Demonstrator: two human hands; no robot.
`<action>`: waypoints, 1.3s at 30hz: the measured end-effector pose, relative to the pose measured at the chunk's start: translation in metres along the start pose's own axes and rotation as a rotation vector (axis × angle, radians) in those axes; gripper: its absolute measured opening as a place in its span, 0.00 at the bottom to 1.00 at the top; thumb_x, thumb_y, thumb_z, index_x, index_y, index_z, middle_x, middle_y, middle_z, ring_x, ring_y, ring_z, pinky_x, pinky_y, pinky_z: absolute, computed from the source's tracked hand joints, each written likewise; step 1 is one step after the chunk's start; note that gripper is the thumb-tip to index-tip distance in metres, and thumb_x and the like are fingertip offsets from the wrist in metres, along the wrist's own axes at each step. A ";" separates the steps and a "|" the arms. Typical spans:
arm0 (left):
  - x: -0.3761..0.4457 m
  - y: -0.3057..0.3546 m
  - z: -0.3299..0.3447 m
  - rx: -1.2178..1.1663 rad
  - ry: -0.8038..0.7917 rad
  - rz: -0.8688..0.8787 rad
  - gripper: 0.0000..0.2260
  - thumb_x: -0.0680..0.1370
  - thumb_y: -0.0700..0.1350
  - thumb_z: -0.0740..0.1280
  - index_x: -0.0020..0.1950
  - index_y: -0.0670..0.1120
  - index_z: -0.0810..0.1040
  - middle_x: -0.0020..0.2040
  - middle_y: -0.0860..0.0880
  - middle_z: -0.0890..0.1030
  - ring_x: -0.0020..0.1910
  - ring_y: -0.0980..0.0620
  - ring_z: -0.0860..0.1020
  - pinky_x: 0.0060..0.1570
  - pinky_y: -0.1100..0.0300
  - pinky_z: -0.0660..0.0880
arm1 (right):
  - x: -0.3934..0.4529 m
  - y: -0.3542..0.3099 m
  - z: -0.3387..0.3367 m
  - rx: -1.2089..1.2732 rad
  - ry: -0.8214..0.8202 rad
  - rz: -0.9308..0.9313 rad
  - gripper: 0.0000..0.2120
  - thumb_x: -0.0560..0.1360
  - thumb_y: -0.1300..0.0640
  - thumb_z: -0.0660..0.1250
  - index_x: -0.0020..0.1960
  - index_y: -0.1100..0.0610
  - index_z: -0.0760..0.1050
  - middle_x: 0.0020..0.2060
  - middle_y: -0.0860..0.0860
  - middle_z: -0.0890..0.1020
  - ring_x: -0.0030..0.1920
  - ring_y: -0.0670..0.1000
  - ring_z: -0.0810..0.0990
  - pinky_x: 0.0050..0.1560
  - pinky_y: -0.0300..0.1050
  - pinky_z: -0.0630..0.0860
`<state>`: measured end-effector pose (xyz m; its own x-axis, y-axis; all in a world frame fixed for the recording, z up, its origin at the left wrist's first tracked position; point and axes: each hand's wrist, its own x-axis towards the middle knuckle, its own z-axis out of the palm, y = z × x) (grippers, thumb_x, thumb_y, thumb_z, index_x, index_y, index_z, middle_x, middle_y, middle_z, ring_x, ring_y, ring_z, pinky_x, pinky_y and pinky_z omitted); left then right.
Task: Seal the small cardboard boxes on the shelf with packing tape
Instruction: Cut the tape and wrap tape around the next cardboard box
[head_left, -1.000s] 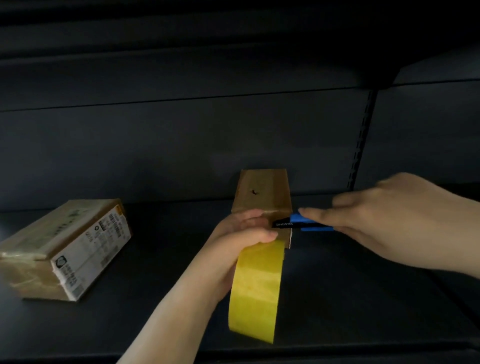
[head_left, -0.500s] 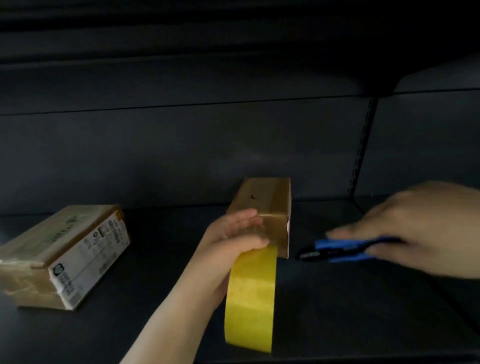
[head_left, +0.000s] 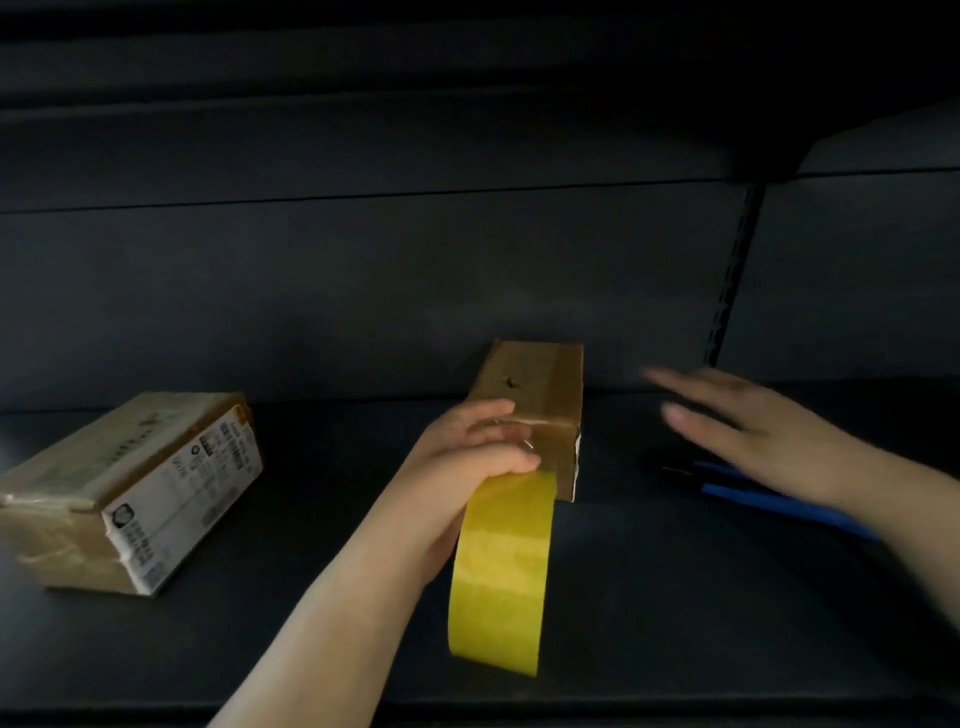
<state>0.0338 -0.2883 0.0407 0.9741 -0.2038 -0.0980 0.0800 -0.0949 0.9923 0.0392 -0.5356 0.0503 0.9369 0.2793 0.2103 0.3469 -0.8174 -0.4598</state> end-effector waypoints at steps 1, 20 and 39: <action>0.000 0.001 0.000 -0.004 -0.009 -0.002 0.24 0.69 0.36 0.71 0.62 0.53 0.72 0.48 0.55 0.81 0.42 0.61 0.79 0.25 0.74 0.72 | 0.014 -0.016 0.011 0.050 0.061 -0.091 0.28 0.70 0.29 0.49 0.68 0.36 0.59 0.68 0.41 0.65 0.68 0.39 0.60 0.66 0.30 0.53; 0.015 -0.002 -0.010 0.125 -0.073 -0.101 0.31 0.69 0.45 0.72 0.67 0.59 0.62 0.46 0.57 0.68 0.43 0.56 0.73 0.28 0.65 0.73 | 0.070 -0.050 0.057 -0.106 -0.157 -0.207 0.31 0.75 0.40 0.57 0.75 0.49 0.54 0.75 0.47 0.55 0.74 0.49 0.49 0.74 0.48 0.47; -0.008 -0.012 -0.055 -0.121 0.256 0.155 0.20 0.70 0.32 0.69 0.56 0.51 0.74 0.36 0.51 0.86 0.38 0.56 0.84 0.38 0.61 0.77 | 0.070 -0.046 0.060 -0.188 -0.063 -0.249 0.33 0.71 0.39 0.64 0.73 0.45 0.58 0.73 0.41 0.60 0.73 0.44 0.53 0.73 0.48 0.55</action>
<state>0.0367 -0.2319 0.0336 0.9970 0.0467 0.0622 -0.0639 0.0374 0.9973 0.0911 -0.4479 0.0346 0.8271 0.5083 0.2400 0.5573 -0.7971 -0.2325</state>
